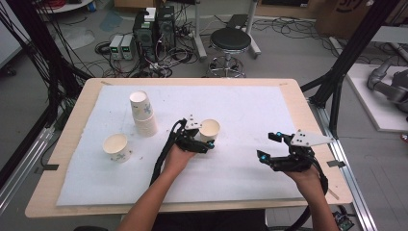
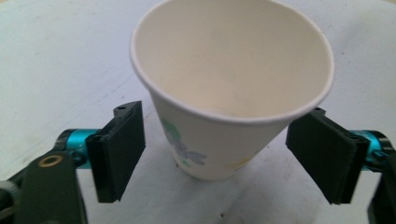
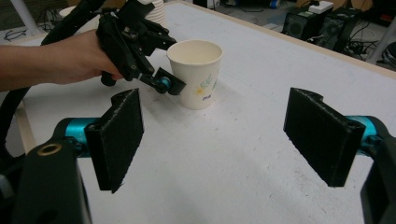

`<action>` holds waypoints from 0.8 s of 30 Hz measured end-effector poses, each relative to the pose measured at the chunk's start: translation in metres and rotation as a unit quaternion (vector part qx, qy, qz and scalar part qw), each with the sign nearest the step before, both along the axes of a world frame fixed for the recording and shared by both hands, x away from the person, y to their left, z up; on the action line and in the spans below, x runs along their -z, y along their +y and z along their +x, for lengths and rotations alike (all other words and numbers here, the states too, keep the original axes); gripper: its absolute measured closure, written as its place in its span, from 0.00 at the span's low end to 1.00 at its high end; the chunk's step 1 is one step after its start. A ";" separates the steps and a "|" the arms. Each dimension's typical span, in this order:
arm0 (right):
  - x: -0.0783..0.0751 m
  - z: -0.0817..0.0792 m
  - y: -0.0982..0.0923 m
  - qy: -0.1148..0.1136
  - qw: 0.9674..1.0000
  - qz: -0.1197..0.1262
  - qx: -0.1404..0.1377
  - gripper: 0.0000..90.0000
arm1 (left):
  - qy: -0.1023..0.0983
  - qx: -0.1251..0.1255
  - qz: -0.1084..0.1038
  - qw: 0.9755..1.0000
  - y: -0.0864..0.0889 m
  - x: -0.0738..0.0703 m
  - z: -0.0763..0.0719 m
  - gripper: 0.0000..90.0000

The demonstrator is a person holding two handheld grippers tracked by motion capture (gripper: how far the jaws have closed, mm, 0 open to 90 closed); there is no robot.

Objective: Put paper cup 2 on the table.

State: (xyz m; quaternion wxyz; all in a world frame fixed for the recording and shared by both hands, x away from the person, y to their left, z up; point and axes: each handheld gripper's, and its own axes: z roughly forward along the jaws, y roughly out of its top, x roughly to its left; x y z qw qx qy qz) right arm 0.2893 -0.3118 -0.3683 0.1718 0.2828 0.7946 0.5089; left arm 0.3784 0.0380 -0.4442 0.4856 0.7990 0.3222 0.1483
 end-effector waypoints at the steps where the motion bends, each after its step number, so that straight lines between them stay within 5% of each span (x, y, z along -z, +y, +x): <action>1: 0.000 0.000 0.000 0.001 1.000 -0.001 0.000 0.23 | -0.005 -0.003 -0.005 1.000 0.003 0.000 -0.002 0.21; 8: 0.002 0.000 -0.001 0.000 1.000 -0.003 0.003 0.23 | -0.033 -0.001 -0.059 0.998 0.032 -0.008 -0.018 0.21; 18: 0.014 0.005 0.000 0.012 1.000 -0.007 0.018 0.23 | -0.076 -0.002 -0.135 0.988 0.081 -0.032 -0.040 0.21; 24: 0.015 0.003 -0.001 0.006 0.999 -0.009 0.030 0.23 | -0.101 -0.003 -0.143 0.985 0.096 -0.033 -0.053 0.22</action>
